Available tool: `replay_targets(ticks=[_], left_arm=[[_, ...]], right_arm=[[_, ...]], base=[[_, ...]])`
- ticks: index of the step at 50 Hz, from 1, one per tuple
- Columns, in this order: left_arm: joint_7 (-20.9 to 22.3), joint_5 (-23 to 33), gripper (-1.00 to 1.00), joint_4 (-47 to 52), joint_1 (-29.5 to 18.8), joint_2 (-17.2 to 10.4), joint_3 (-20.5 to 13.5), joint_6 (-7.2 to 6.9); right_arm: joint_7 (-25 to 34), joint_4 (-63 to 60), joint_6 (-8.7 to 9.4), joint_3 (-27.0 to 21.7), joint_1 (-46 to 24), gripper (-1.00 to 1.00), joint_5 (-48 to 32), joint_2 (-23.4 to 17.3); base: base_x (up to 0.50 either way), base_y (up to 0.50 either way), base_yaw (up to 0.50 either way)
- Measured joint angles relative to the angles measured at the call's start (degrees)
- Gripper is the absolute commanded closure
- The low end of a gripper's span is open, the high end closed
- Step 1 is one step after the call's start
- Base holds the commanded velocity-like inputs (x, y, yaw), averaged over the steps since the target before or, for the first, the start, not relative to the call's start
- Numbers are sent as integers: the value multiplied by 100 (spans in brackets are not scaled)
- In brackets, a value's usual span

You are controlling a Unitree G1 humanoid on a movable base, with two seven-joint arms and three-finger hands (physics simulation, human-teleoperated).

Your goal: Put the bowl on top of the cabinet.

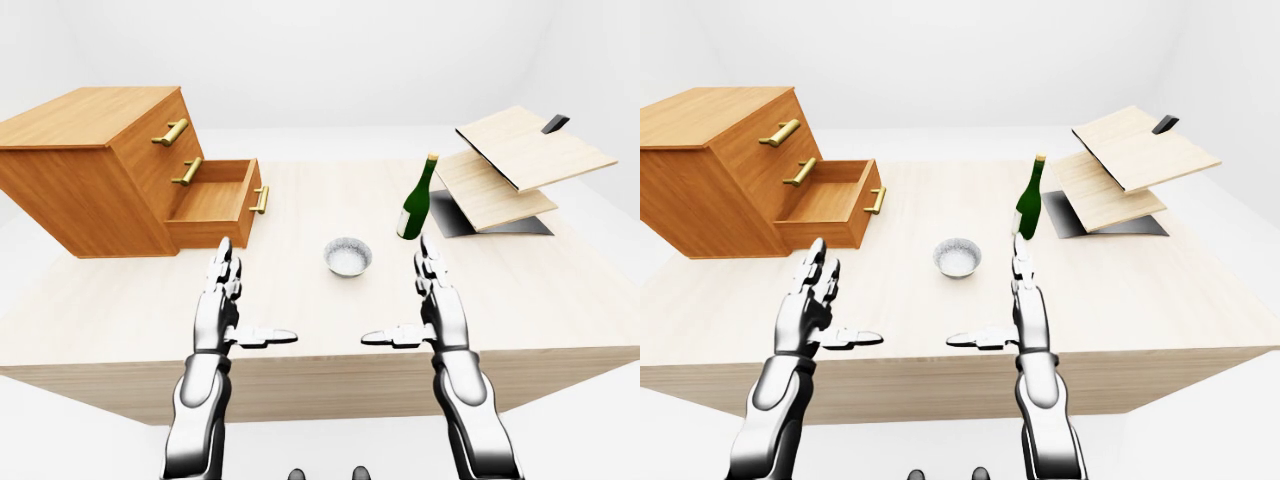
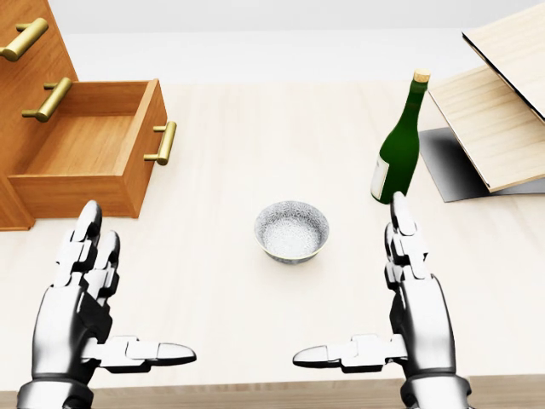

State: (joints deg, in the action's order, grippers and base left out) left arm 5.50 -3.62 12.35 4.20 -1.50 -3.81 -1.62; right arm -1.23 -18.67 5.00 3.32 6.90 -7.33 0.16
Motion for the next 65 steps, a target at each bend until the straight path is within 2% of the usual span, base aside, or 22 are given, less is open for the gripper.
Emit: replay_targets(ticks=[4,16,30,35,65], left_arm=[[80,-78,-100,259,120,-6,-61,-67],[344,-336,-100,923,494,9,-254,-132],[577,-639,-100,1538,722,36,-540,-336],[626,-693,-100,1657,762,50,-603,-338],[724,-809,-100,1892,837,83,-737,-338]], right_arm=[[-45,-357,0,142,189,-100,-165,7],[-199,-1237,0,618,679,-100,-610,-42],[-296,-1653,0,894,952,-100,-866,-137],[-319,-1718,0,940,992,-100,-961,-157],[-346,-1620,0,1043,946,-100,-1220,-153]], base=[[0,0,0],[0,0,0],[0,0,0],[0,8,0],[0,50,0]])
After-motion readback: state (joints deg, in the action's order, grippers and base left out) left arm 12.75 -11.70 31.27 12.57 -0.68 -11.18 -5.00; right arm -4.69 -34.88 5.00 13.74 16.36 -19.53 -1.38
